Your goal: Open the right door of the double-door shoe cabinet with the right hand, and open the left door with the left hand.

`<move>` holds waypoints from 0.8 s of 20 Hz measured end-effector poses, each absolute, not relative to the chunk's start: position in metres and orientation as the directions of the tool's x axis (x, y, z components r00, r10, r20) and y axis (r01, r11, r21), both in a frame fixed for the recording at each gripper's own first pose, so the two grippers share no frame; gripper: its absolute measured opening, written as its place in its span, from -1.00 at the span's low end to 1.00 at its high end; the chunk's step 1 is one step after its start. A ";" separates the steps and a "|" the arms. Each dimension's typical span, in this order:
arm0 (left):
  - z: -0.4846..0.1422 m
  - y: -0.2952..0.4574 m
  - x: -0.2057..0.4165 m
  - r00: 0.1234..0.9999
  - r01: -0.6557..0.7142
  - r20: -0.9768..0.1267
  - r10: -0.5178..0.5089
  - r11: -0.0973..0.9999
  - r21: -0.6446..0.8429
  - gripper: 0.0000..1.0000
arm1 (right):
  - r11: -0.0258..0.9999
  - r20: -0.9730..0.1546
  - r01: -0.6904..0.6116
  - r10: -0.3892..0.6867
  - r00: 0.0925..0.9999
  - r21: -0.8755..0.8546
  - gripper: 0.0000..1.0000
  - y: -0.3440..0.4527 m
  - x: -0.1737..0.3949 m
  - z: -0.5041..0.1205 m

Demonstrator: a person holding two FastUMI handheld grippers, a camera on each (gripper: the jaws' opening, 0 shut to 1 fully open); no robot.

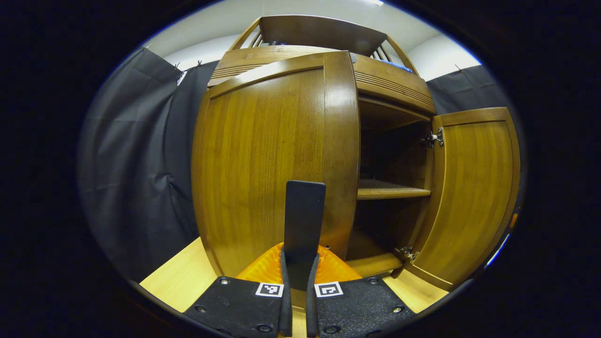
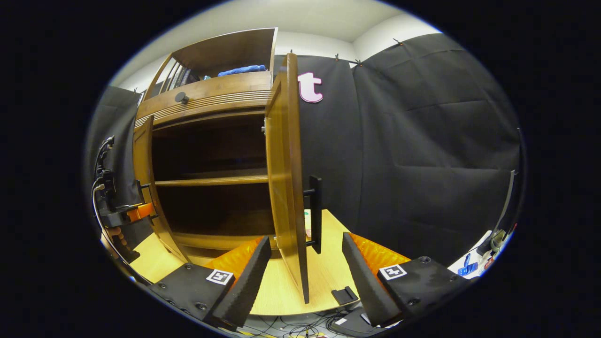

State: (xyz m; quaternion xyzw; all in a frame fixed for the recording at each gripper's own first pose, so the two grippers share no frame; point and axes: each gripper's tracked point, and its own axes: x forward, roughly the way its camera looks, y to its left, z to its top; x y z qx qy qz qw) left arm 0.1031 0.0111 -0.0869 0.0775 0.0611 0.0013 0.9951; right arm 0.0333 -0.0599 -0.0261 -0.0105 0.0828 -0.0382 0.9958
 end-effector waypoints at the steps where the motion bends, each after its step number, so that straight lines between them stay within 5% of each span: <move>1: -0.086 0.014 0.099 0.992 0.005 -0.123 0.014 0.988 0.156 -0.78 | 0.997 -0.166 0.069 -0.073 0.983 -0.028 0.95 -0.057 0.033 -0.027; 2: -0.085 0.017 0.096 0.992 0.003 -0.125 0.017 0.988 0.157 -0.82 | 0.998 -0.168 0.062 -0.066 0.984 -0.028 0.77 -0.056 0.033 -0.028; 3: -0.085 0.021 0.090 0.992 -0.002 -0.127 0.022 0.988 0.152 -0.78 | 0.998 -0.172 0.053 -0.057 0.983 -0.028 0.95 -0.053 0.033 -0.029; 5: -0.081 0.029 0.079 0.991 -0.010 -0.131 0.029 0.990 0.143 -0.78 | 0.999 -0.178 0.035 -0.039 0.983 -0.027 1.00 -0.045 0.035 -0.031; 16: -0.069 0.078 0.034 0.986 -0.086 -0.127 0.110 0.979 0.185 -0.92 | 0.998 -0.181 -0.050 0.042 0.983 -0.038 0.95 -0.009 0.039 -0.031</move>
